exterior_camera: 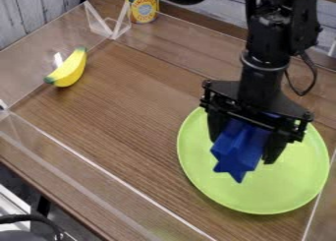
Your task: Put the blue object in the green plate
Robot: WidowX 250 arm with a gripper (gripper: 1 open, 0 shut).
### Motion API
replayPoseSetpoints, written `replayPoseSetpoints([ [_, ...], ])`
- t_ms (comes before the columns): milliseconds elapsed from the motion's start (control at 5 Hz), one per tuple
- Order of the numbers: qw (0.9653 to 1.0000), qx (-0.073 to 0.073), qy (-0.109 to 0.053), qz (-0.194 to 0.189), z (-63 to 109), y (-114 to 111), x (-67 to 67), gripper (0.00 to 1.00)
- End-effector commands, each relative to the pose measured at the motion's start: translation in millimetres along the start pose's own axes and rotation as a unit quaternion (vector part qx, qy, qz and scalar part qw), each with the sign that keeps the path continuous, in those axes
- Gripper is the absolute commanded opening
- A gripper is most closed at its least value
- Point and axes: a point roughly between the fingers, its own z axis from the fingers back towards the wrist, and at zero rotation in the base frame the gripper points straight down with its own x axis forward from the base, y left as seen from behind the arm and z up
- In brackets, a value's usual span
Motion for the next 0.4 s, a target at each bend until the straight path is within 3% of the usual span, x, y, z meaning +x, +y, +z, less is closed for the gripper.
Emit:
replayPoseSetpoints([
  [0,0.9994,-0.016,-0.032,0.005,19.7,-0.9,7.2,1.0],
  [200,0.9995,-0.015,-0.028,0.007,20.3,2.5,7.1,1.0],
])
